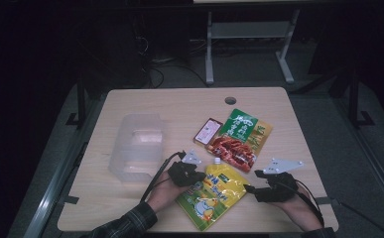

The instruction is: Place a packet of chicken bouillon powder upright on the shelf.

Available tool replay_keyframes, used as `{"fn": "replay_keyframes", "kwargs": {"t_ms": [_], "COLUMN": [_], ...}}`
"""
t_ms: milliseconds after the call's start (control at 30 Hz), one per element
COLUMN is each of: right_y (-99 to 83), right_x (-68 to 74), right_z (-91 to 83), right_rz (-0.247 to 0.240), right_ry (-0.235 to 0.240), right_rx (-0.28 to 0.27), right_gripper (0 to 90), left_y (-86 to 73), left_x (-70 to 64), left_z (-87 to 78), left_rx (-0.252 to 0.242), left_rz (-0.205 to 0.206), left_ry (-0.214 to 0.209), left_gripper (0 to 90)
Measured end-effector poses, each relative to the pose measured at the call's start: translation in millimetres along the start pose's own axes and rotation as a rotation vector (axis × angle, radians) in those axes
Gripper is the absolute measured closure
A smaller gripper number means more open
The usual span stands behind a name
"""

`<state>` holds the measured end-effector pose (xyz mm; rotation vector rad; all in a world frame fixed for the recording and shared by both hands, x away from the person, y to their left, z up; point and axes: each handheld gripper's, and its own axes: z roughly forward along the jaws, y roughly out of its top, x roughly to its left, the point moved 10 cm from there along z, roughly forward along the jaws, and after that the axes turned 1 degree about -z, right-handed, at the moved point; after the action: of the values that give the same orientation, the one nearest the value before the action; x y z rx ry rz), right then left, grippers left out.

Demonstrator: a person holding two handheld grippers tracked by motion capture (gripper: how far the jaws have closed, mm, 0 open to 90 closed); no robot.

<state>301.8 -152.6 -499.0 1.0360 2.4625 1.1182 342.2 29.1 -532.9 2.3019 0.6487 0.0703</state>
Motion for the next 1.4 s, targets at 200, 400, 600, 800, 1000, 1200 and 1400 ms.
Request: {"fn": "replay_keyframes", "kwargs": {"t_ms": [200, 400, 600, 800, 1000, 1200, 1400], "right_y": [1.5, 4.9, 9.2, 16.9, 24.1, 33.5, 39.2], "right_x": [1.2, 6.1, 12.0, 16.2, 17.4, 19.7, 30.2], "right_z": [-1.6, -2.2, -2.9, -2.2, 4.0, 18.4, 35.4], "right_rz": [0.011, 0.029, 0.049, 0.057, 0.09, 0.103, 0.084], "right_ry": [0.018, 0.061, 0.107, 0.142, 0.184, 0.243, 0.296], "right_rx": [-0.009, -0.03, -0.058, -0.101, -0.129, -0.149, -0.142], "right_gripper": [29.9, 24.6, 17.5, 16.8, 17.1, 18.8, 27.4], "left_y": [9.5, 25.6, 37.0, 45.1, 52.5, 59.0, 62.0], "left_x": [-4.7, -8.3, -2.5, -0.3, -2.6, -6.2, -8.1], "left_z": [-10.4, -30.5, -52.5, -70.8, -81.4, -88.2, -92.9], "left_rx": [-0.064, -0.15, -0.226, -0.286, -0.318, -0.348, -0.364], "left_rz": [-0.024, -0.013, -0.018, -0.014, -0.003, 0.004, 0.004], "left_ry": [-0.026, -0.044, -0.03, -0.031, -0.036, -0.044, -0.049], "left_gripper": [89.5, 89.6, 89.6, 89.7, 89.8, 89.8, 89.7]}}
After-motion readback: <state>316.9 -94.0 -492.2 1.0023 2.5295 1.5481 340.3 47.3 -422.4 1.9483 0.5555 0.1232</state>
